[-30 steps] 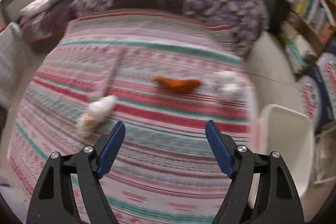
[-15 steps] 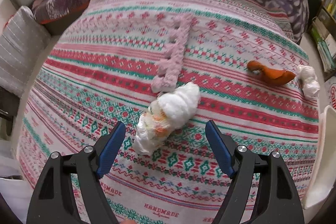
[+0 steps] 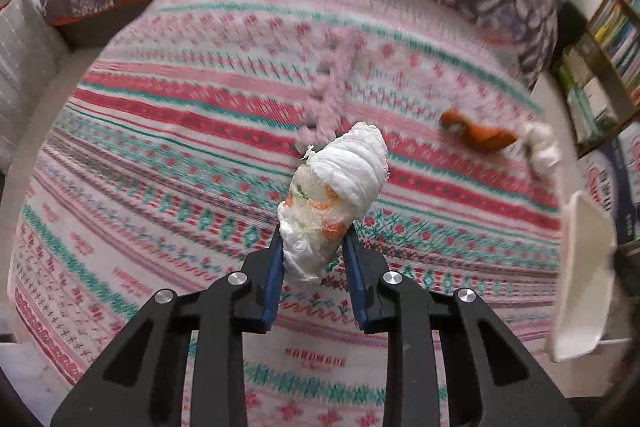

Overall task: Collect trash
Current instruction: 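Grasp another pink fuzzy strip with right tool while left tool lifts the bundle, then carry the tissue bundle and pink strip toward the white bin with both tools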

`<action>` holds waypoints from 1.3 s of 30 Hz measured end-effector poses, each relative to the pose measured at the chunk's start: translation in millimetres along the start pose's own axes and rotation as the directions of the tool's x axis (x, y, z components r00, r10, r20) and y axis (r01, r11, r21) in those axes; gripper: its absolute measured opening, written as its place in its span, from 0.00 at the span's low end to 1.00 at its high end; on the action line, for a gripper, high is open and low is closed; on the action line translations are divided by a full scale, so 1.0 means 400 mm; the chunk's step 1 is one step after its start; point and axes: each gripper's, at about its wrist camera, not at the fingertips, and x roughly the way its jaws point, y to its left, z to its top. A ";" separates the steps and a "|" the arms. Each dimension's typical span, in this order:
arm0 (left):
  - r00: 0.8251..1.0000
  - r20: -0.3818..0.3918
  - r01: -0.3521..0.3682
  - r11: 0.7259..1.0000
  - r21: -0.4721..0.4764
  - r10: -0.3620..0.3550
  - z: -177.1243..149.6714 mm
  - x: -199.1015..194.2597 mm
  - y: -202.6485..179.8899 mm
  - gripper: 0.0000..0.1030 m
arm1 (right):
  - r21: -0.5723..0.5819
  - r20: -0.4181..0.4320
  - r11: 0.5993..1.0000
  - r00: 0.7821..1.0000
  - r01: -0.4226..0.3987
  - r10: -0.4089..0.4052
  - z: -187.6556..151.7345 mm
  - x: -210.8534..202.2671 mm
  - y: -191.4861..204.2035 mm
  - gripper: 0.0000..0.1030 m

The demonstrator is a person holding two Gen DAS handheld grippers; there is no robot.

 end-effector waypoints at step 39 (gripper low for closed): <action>0.909 0.366 -0.017 0.892 -0.451 0.202 -0.046 -0.412 0.343 0.28 | 0.195 0.018 0.966 0.985 -0.169 0.169 0.239 0.238 0.354 0.21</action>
